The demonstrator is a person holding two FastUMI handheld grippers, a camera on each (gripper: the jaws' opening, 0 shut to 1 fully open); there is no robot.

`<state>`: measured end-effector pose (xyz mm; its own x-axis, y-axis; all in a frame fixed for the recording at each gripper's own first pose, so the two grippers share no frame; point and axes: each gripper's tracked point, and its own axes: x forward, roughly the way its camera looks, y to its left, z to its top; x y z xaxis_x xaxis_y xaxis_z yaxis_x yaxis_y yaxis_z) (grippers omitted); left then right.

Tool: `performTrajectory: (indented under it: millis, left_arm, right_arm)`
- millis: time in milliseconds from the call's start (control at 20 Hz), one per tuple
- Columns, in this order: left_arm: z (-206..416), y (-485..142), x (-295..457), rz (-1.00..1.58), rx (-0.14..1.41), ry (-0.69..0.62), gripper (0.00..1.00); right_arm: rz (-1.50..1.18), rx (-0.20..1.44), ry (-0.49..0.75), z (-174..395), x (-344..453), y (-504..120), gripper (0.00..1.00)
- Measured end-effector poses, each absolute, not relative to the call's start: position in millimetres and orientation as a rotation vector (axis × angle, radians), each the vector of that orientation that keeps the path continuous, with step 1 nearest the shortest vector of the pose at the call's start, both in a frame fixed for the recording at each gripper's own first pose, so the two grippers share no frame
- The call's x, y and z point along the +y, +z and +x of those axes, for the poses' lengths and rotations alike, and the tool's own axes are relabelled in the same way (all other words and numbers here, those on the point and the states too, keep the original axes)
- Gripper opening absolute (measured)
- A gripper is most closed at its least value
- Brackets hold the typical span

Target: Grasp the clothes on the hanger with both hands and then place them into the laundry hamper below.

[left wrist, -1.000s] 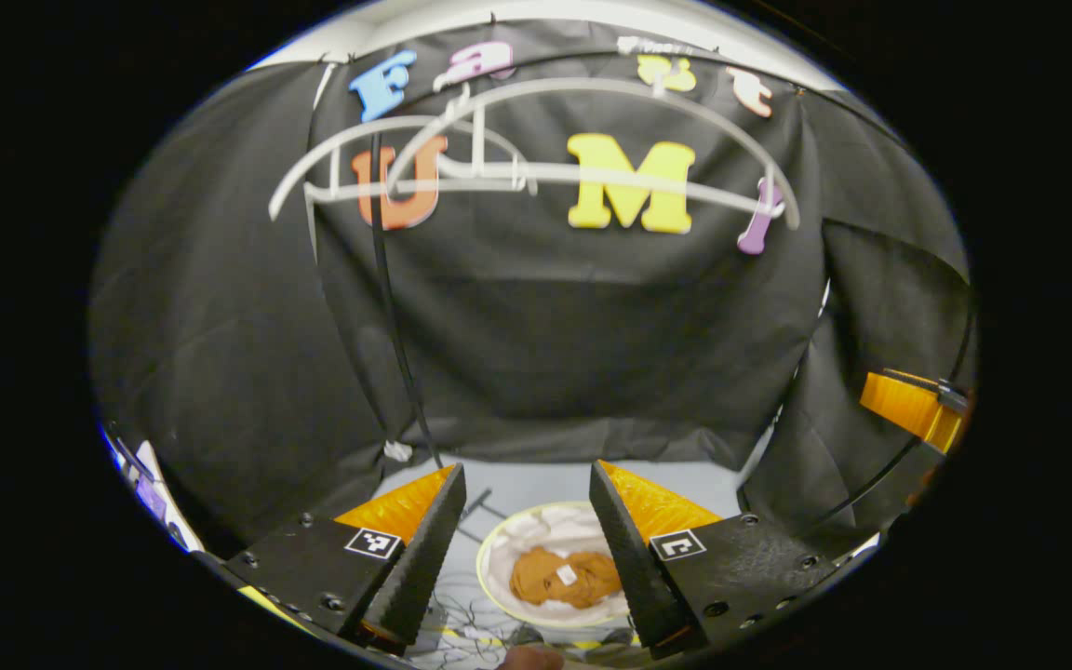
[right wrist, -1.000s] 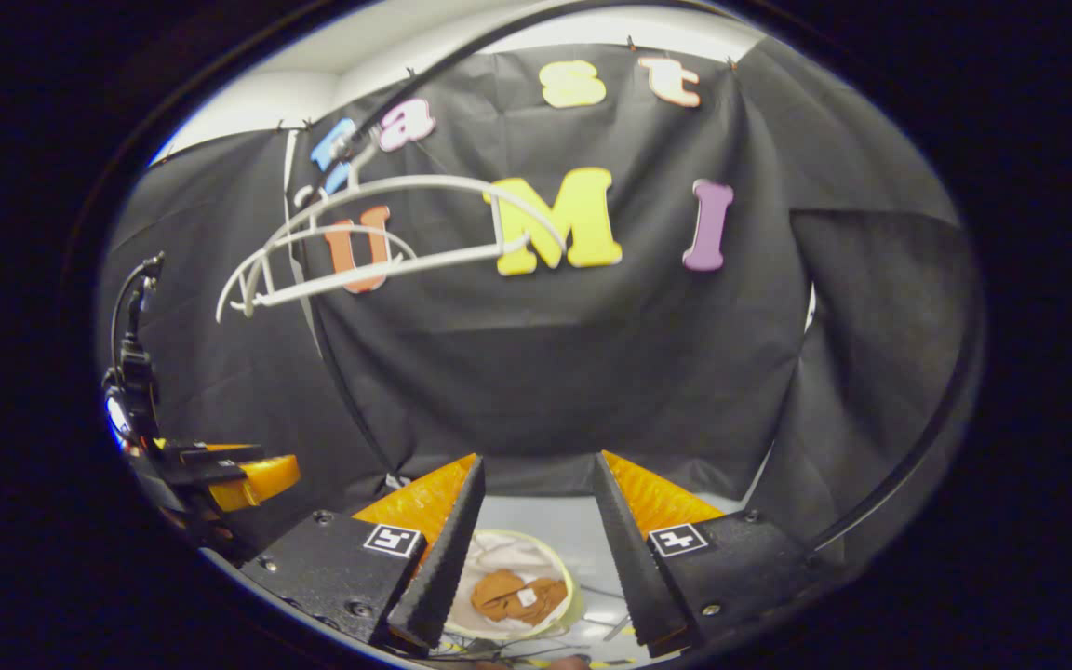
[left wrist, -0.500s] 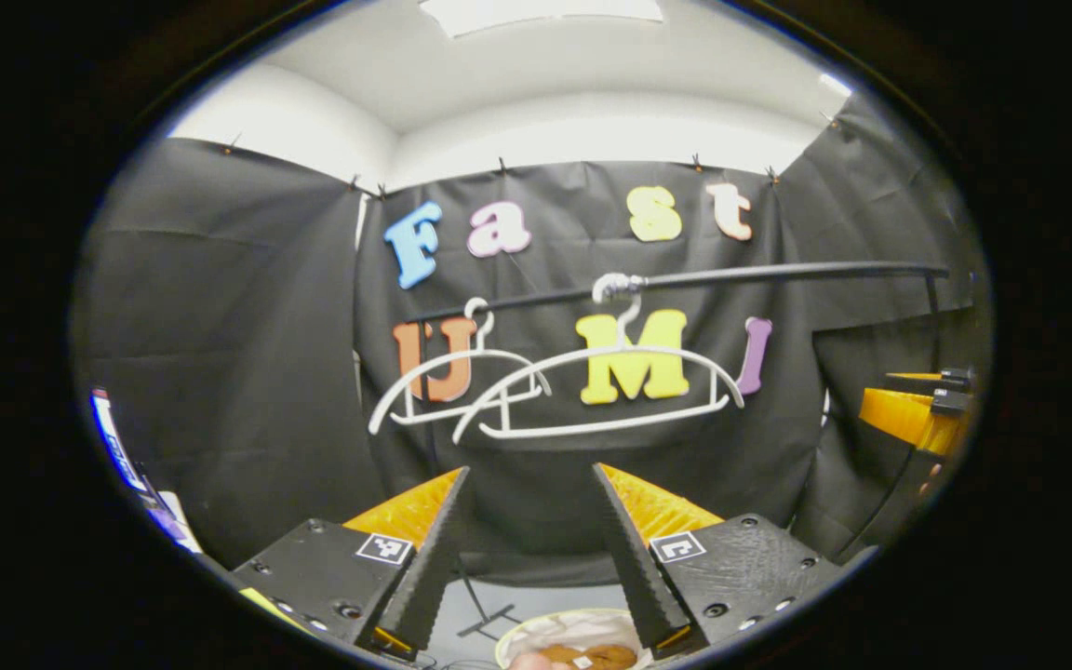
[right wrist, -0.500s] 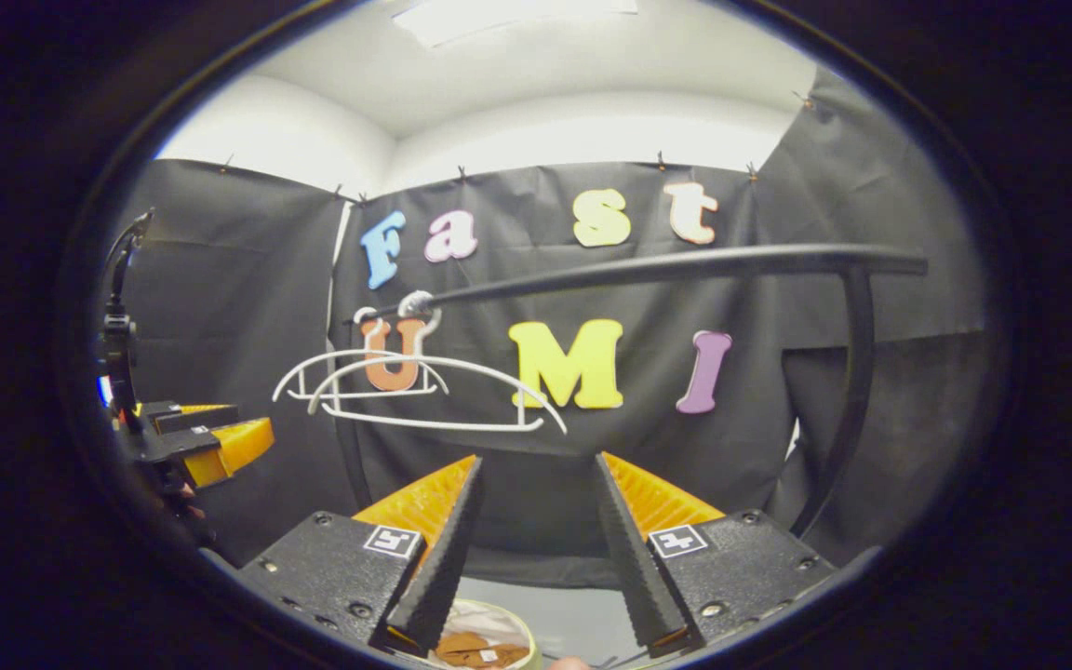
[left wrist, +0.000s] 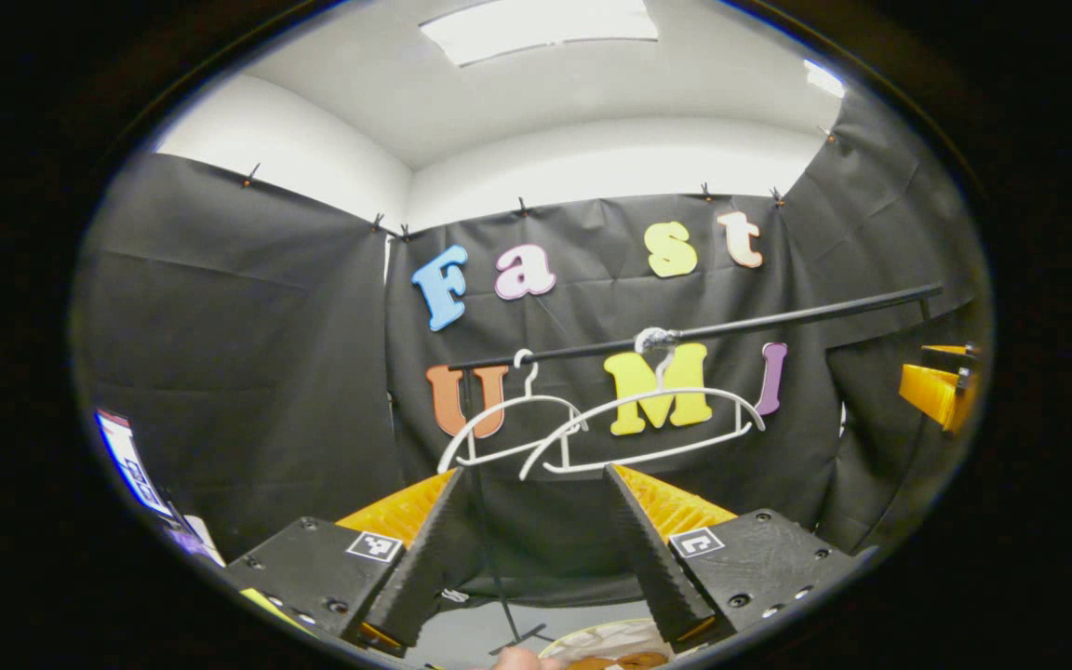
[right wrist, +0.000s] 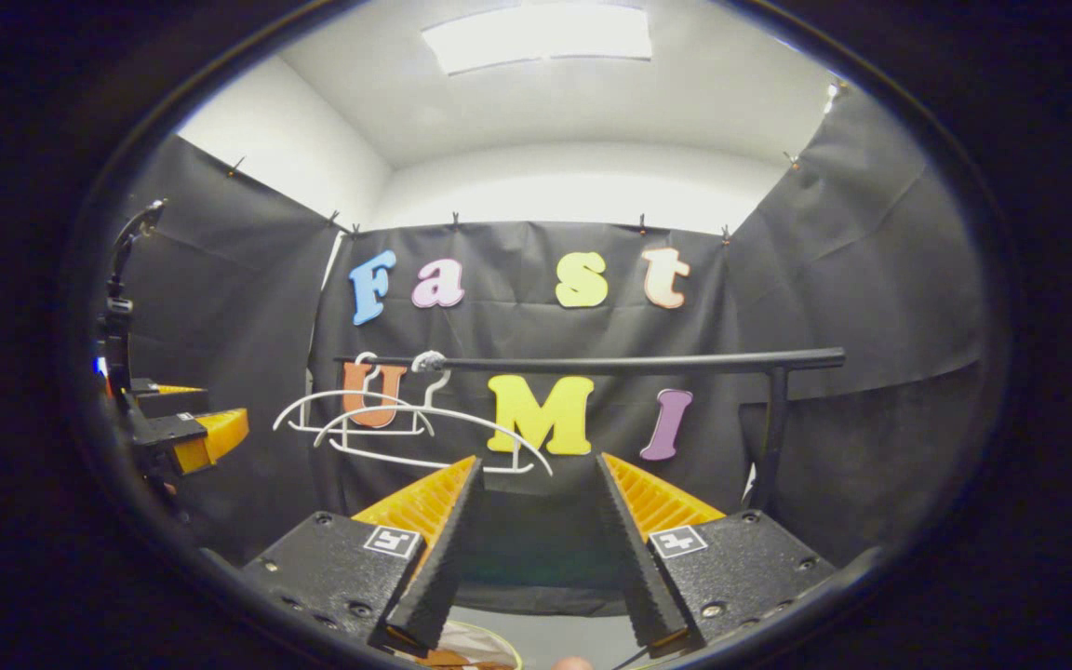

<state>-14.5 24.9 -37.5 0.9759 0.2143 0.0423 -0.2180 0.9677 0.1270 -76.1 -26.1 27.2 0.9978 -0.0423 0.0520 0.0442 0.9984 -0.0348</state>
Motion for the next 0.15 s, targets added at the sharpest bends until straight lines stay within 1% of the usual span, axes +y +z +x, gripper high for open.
performTrajectory:
  millis: [50, 150]
  left_arm:
    - [-19.2, -36.9, 34.3, 0.132, -0.027, 0.219, 0.88]
    - [-26.8, -36.1, 43.8, 0.114, -0.026, 0.188, 0.88]
  right_arm:
    - [-0.043, -0.061, -0.064, -83.2, -26.5, 29.5, 0.77]
    - [-0.044, -0.062, -0.104, -94.0, -24.5, 27.0, 0.76]
